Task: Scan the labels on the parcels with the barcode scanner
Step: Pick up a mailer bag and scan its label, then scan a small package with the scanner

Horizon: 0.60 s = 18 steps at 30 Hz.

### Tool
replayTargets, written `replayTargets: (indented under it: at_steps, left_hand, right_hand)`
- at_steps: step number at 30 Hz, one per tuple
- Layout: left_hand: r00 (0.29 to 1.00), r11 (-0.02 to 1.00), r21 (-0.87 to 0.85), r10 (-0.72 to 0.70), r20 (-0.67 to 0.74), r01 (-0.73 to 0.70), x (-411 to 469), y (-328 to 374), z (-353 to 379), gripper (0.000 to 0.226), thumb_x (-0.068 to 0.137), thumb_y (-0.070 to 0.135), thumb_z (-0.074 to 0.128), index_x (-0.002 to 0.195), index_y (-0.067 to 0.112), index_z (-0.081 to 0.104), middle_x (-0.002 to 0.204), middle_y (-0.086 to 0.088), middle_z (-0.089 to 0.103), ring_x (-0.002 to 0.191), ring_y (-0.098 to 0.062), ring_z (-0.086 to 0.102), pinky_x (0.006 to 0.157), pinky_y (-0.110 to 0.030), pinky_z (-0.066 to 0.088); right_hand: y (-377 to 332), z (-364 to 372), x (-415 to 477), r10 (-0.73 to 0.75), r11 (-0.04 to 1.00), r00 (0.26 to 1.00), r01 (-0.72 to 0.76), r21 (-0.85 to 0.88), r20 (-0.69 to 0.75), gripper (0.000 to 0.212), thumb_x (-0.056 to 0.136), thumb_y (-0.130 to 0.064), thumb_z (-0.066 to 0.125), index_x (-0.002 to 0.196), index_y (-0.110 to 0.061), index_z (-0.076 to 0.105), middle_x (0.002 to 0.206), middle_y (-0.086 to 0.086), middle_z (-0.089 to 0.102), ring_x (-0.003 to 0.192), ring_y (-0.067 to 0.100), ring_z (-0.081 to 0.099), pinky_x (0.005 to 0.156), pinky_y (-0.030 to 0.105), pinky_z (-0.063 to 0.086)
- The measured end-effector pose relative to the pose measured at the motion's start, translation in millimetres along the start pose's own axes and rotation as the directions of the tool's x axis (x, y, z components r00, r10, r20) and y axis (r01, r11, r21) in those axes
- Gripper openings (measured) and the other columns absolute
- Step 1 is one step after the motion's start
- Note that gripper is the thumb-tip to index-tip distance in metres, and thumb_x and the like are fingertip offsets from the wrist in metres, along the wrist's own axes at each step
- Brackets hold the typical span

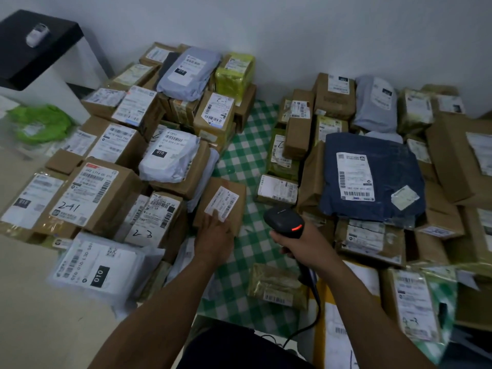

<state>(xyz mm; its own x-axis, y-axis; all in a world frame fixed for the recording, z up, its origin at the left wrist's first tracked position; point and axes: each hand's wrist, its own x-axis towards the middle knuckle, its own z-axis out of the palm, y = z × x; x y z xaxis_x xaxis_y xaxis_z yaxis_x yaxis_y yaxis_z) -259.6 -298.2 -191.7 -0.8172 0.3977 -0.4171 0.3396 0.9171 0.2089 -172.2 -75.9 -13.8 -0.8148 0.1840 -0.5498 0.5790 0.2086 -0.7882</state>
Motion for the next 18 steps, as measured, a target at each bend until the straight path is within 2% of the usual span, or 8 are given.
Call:
replayTargets:
  at_steps: [2, 5, 7, 9, 11, 12, 15, 18]
  left_hand:
    - [0.997, 0.998, 0.026, -0.051, -0.064, 0.052, -11.3, 1.7, -10.4, 0.059, 0.102, 0.036, 0.024, 0.153, 0.013, 0.044, 0.164, -0.022, 0.03, 0.156, -0.043, 0.008, 0.124, -0.062, 0.004]
    - [0.993, 0.992, 0.017, -0.122, -0.009, 0.122, -24.5, 8.4, -24.2, 0.06, 0.108, 0.039, 0.035, 0.161, 0.013, 0.025, 0.17, -0.02, 0.008, 0.158, -0.039, 0.002, 0.124, -0.057, 0.002]
    - [0.988, 0.985, -0.087, -0.145, 0.053, 0.15, -24.7, 12.2, -31.7, 0.064, 0.106, 0.039, 0.038, 0.162, 0.014, 0.021, 0.171, -0.02, 0.004, 0.157, -0.042, 0.004, 0.125, -0.061, 0.009]
    - [0.99, 0.935, -0.326, -0.138, 0.023, 0.138, -27.0, 18.5, -36.8, 0.06, 0.103, 0.032, 0.049, 0.157, 0.011, 0.034, 0.167, -0.021, 0.021, 0.153, -0.042, 0.023, 0.122, -0.058, 0.025]
    - [0.997, 0.838, -0.546, -0.056, -0.055, 0.017, -40.2, 31.0, -44.4, 0.052, 0.098, 0.028, 0.062, 0.145, 0.008, 0.053, 0.152, -0.016, 0.049, 0.138, -0.036, 0.047, 0.117, -0.052, 0.038]
    - [0.997, 0.811, -0.584, 0.003, -0.076, -0.046, -49.9, 37.4, -44.7, 0.049, 0.096, 0.032, 0.067, 0.14, 0.01, 0.058, 0.147, -0.008, 0.054, 0.133, -0.028, 0.051, 0.117, -0.048, 0.039]
    - [0.984, 0.836, -0.522, 0.172, -0.043, -0.168, -83.0, 59.1, -34.6, 0.055, 0.092, 0.036, 0.076, 0.143, 0.023, 0.058, 0.153, 0.009, 0.044, 0.138, -0.011, 0.042, 0.117, -0.029, 0.034]
    - [0.969, 0.854, -0.476, 0.247, 0.011, -0.212, -97.3, 78.5, -15.0, 0.076, 0.086, 0.034, 0.083, 0.152, 0.021, 0.048, 0.155, -0.001, 0.044, 0.141, -0.019, 0.044, 0.111, -0.02, 0.029]
  right_hand:
    - [2.7, -0.4, -0.6, 0.012, 1.0, 1.0, -0.012, 0.017, 0.0, 0.038, 0.089, -0.032, 0.081, 0.123, -0.031, 0.065, 0.101, -0.007, 0.075, 0.071, 0.009, 0.074, 0.068, 0.026, 0.055]
    - [4.6, -1.9, -3.2, 0.012, 0.999, 1.0, -0.012, 0.034, -0.002, 0.034, 0.089, -0.031, 0.081, 0.12, -0.03, 0.067, 0.098, -0.005, 0.076, 0.07, 0.009, 0.072, 0.069, 0.028, 0.056]
    - [6.5, -3.8, -6.5, 0.009, 0.998, 1.0, -0.009, 0.064, -0.008, 0.035, 0.089, -0.03, 0.082, 0.121, -0.028, 0.067, 0.098, -0.003, 0.076, 0.07, 0.009, 0.071, 0.067, 0.027, 0.055]
    - [8.5, -6.5, -11.5, 0.001, 0.997, 1.0, 0.0, 0.081, -0.014, 0.036, 0.089, -0.03, 0.081, 0.122, -0.026, 0.067, 0.099, -0.002, 0.076, 0.072, 0.009, 0.071, 0.066, 0.025, 0.055]
    - [11.2, -9.4, -16.4, -0.012, 0.996, 1.0, 0.014, 0.091, -0.021, 0.035, 0.089, -0.031, 0.081, 0.121, -0.026, 0.067, 0.1, -0.002, 0.077, 0.074, 0.011, 0.072, 0.067, 0.026, 0.056]
    - [12.7, -10.6, -19.7, -0.015, 0.993, 1.0, 0.018, 0.115, -0.027, 0.035, 0.09, -0.031, 0.081, 0.122, -0.027, 0.067, 0.1, -0.002, 0.077, 0.074, 0.011, 0.072, 0.067, 0.026, 0.056]
    - [21.2, -14.1, -29.2, -0.032, 0.98, 0.999, 0.038, 0.193, -0.033, 0.036, 0.091, -0.028, 0.08, 0.124, -0.031, 0.064, 0.101, -0.001, 0.076, 0.071, 0.009, 0.071, 0.067, 0.027, 0.055]
    - [31.8, -18.2, -36.6, -0.021, 0.979, 0.998, 0.032, 0.203, -0.055, 0.041, 0.092, -0.029, 0.078, 0.129, -0.031, 0.061, 0.104, 0.0, 0.076, 0.071, 0.01, 0.071, 0.071, 0.031, 0.057]
